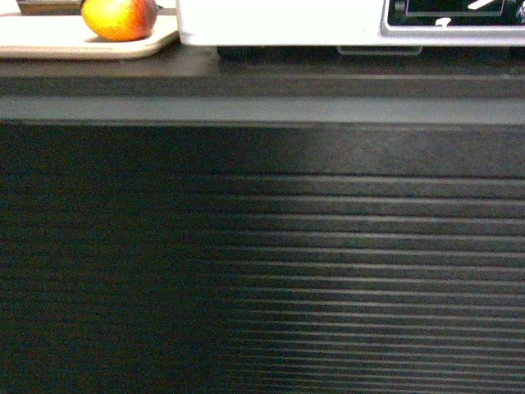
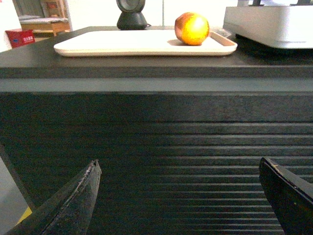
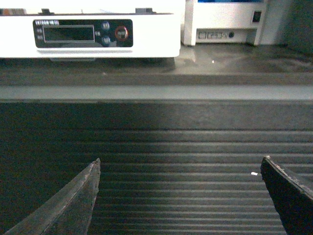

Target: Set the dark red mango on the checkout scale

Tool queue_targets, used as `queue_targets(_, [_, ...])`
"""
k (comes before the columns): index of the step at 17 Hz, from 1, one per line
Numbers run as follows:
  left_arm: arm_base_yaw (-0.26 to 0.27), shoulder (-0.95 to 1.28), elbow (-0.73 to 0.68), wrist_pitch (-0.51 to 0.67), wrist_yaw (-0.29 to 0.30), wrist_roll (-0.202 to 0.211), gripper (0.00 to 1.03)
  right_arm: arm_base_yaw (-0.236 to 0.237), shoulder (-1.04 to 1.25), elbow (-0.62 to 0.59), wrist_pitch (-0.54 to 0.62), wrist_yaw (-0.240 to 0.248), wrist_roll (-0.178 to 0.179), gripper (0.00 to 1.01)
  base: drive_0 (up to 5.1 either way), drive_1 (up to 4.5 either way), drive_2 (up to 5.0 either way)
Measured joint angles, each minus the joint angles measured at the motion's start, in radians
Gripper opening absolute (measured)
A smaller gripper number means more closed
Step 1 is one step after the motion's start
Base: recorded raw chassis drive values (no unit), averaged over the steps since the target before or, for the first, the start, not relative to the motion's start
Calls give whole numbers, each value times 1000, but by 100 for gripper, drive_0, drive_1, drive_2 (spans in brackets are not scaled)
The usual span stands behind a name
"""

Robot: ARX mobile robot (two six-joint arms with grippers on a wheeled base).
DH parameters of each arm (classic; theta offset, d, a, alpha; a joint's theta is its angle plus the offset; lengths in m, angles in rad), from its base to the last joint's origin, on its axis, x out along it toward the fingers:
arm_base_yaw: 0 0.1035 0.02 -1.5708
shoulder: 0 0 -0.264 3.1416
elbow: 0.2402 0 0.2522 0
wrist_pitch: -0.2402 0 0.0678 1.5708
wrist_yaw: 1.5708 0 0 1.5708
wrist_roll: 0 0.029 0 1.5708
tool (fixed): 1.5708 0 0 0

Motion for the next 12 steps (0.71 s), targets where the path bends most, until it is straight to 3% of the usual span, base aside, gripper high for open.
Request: queue_targets(12, [0,0,0,4,1,0,98,0,0,0,2,-2,-1,98,0,0,0])
